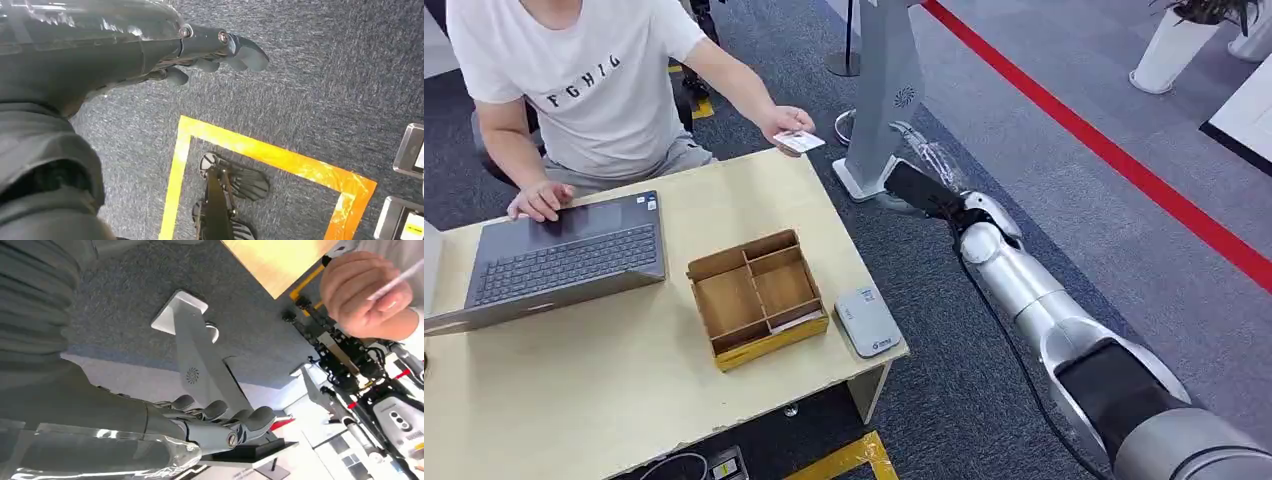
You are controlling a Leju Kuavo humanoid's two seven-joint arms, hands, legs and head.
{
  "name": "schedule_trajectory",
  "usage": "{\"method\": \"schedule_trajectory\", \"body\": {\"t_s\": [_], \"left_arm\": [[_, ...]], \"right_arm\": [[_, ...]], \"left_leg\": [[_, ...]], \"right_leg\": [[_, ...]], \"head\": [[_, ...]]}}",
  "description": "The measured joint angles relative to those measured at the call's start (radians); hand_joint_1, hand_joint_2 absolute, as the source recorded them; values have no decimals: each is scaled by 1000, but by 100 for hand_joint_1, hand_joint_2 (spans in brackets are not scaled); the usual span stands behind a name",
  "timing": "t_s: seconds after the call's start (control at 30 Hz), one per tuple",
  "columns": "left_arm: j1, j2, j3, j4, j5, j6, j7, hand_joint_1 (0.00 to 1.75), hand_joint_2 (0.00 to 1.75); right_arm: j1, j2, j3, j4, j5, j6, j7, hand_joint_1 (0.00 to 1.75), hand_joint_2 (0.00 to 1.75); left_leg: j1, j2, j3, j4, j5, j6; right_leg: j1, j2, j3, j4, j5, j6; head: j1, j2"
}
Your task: Pass the card to the sensor for recognition and then transmit it.
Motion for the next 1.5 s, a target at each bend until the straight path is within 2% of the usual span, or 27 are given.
{"method": "schedule_trajectory", "body": {"t_s": [0.43,0.9,1.33,1.37,1.4,1.5], "left_arm": [[-1,3,-18,0,-18,-3,-3,0,0],[-3,8,-38,0,-24,-10,-21,0,0],[-3,8,-46,0,-19,-9,-21,0,0],[-3,8,-47,0,-18,-8,-21,0,0],[-3,8,-47,0,-17,-8,-21,0,0],[-3,8,-47,0,-13,-7,-21,0,0]], "right_arm": [[-47,17,41,19,29,0,-16,0,175],[-161,54,87,146,84,-24,-55,0,175],[-186,78,118,216,105,-58,-64,0,175],[-187,79,120,220,106,-60,-64,5,175],[-189,81,123,224,107,-63,-64,175,175],[-194,86,130,233,115,-71,-69,175,175]], "left_leg": [[0,0,0,0,0,0],[0,0,0,0,1,0],[0,0,0,0,1,0],[0,0,0,0,1,0],[0,0,0,0,1,0],[0,0,0,0,1,0]], "right_leg": [[0,0,0,0,0,0],[0,0,0,0,0,0],[0,0,0,0,0,0],[0,0,0,0,0,0],[0,0,0,0,0,0],[0,0,0,0,0,0]], "head": [[0,0],[0,0],[0,0],[0,0],[0,0],[0,0]]}}
